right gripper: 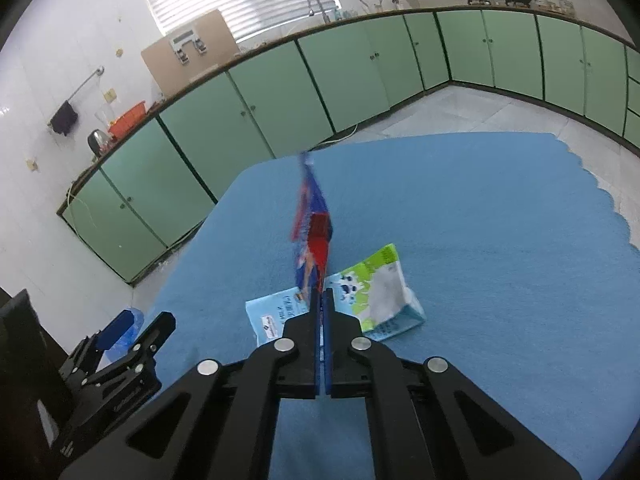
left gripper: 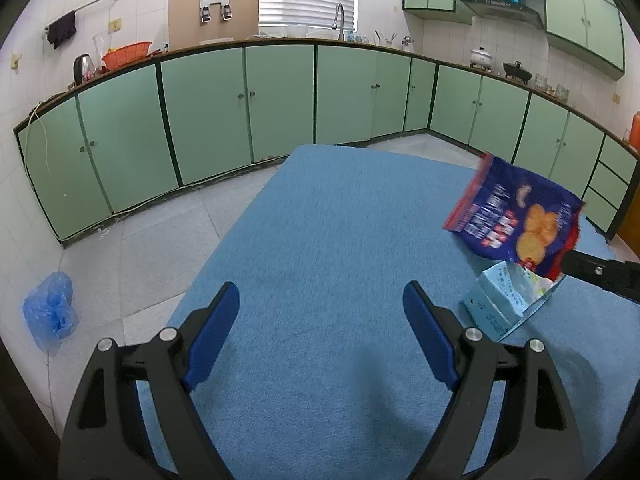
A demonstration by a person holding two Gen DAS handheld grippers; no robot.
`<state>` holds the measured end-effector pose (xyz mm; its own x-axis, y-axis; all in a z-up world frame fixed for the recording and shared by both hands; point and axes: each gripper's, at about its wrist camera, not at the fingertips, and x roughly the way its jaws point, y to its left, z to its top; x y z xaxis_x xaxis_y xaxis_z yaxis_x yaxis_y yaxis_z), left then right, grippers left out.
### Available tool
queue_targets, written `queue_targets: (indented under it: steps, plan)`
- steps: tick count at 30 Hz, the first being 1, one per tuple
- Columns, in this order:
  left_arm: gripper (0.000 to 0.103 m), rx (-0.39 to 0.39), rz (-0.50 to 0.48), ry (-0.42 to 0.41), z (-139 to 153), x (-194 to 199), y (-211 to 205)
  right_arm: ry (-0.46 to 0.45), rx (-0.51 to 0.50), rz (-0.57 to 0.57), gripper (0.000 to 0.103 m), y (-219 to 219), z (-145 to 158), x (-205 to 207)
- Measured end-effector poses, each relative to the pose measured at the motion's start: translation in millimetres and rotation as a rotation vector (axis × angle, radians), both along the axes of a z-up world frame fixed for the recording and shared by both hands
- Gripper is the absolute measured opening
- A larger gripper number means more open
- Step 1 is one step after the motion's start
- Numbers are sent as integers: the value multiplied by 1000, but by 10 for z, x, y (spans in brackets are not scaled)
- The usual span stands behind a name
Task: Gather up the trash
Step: 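Grasp the blue cookie snack bag with the right tool and lift it, then grasp the light-blue milk carton with the left tool while the right tool holds the snack bag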
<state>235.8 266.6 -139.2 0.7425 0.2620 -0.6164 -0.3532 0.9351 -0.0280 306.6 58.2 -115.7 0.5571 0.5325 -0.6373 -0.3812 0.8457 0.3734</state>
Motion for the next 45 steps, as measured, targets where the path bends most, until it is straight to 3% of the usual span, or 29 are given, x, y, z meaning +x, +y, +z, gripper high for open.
queue_targets:
  steps: [13,26,28,32,37,40,45]
  plan:
    - [88,-133,-189,-23,-16,242,-461,-3,38,-114,1,-629,44,-29]
    - [88,-182,-289,94,-266,639,-659,-16,17,-163,1,-892,53,-77]
    - [86,-178,-295,111,-294,677,-703,-10,16,-166,1,-921,38,-68]
    - [69,-205,-324,127,-321,697,-802,-1,12,-173,1,-980,13,-62]
    - [69,-222,-393,154,-347,587,-1068,8,5,-187,1,-1077,-22,-67]
    - [73,-173,-408,153,-328,574,-1167,11,5,-196,1,-1138,-22,-74]
    - [81,-116,-349,137,-261,718,-1015,16,13,-206,1,-1201,-33,-80]
